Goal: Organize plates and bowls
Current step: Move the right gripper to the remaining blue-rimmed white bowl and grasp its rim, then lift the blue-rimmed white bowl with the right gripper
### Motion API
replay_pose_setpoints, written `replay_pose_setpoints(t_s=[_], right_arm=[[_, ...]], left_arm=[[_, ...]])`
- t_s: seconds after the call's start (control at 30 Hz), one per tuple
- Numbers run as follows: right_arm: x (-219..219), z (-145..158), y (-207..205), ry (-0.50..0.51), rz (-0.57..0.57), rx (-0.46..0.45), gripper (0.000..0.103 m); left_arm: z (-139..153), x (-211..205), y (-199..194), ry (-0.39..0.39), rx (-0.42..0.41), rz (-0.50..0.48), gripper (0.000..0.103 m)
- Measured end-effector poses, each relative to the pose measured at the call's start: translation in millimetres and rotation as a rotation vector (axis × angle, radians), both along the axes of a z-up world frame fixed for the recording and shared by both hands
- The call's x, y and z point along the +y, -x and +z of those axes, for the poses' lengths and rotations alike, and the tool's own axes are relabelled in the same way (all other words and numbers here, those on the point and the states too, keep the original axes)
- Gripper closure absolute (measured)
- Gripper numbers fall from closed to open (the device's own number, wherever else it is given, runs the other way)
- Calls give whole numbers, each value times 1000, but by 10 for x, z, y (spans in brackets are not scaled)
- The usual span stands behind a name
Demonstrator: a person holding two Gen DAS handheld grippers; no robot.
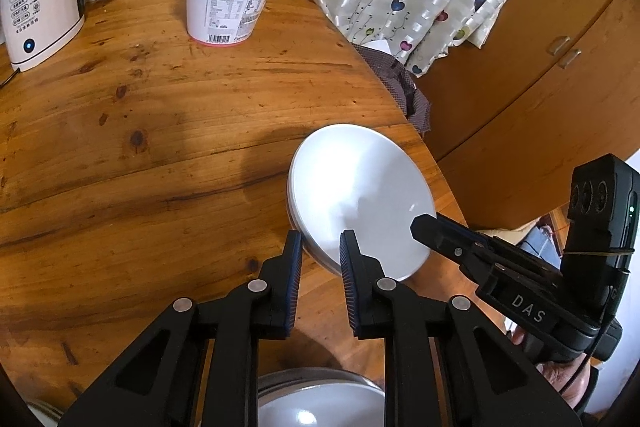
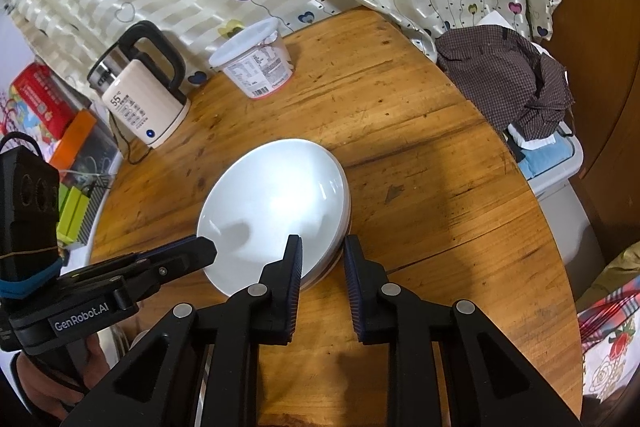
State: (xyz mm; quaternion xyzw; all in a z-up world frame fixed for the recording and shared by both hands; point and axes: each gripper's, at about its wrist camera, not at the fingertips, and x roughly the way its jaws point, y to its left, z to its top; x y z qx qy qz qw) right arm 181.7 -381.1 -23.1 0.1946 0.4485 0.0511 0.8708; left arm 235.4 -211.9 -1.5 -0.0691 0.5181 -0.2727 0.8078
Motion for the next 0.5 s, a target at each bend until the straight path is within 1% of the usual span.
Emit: replay_pose_setpoints(t_s=[0.2,0.5], right_arm=[[37,45,-31,6,8,-8,82],[110,145,69,21,14,-29,82]], left_arm=[[19,35,28,2,-5,7,83],[106,80,94,7,-31,12,83]])
